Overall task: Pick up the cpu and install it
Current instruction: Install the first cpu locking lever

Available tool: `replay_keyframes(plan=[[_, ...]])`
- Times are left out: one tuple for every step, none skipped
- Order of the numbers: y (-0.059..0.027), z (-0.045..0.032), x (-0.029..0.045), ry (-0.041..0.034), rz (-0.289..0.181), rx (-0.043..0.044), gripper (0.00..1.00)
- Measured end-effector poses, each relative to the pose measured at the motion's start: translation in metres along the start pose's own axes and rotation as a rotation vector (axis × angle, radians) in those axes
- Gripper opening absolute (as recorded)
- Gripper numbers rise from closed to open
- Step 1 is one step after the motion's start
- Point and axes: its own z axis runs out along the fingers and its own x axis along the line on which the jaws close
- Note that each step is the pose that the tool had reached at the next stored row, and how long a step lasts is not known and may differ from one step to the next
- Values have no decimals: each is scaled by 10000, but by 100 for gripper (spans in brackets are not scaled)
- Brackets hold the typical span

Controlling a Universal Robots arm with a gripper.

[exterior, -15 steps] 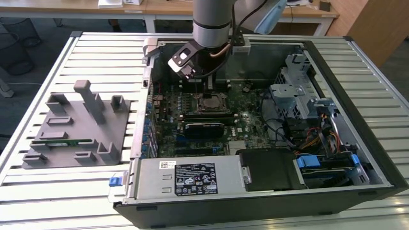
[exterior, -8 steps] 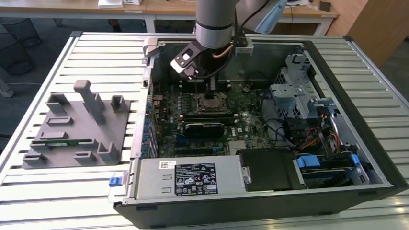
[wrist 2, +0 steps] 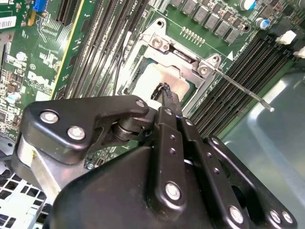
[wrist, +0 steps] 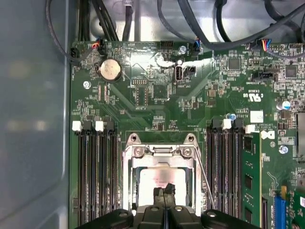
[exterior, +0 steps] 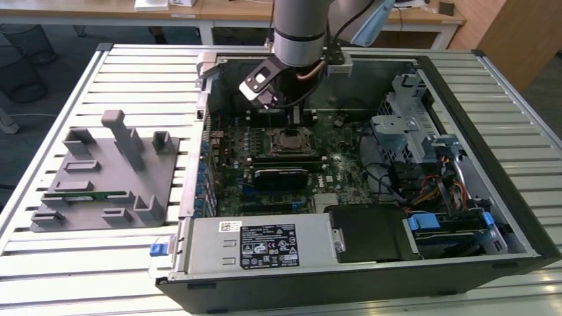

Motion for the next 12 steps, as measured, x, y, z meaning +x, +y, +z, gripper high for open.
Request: replay_keyframes(plan=[[3, 0, 0, 0, 0, 0, 11], [6, 0, 0, 0, -1, 0, 11], [6, 0, 0, 0, 0, 0, 11], [7, -1, 1, 0, 1, 0, 11], [7, -8, 0, -3, 0, 2, 11], [7, -22, 0, -2, 0, 1, 11], [8, -44, 0, 0, 0, -1, 11], [8, -74, 0, 0, 0, 0, 11], [9, -109, 0, 0, 0, 0, 11], [9, -145, -1, 0, 0, 0, 11], [10, -180, -1, 0, 0, 0, 11], [11, -215, -1, 0, 0, 0, 11]])
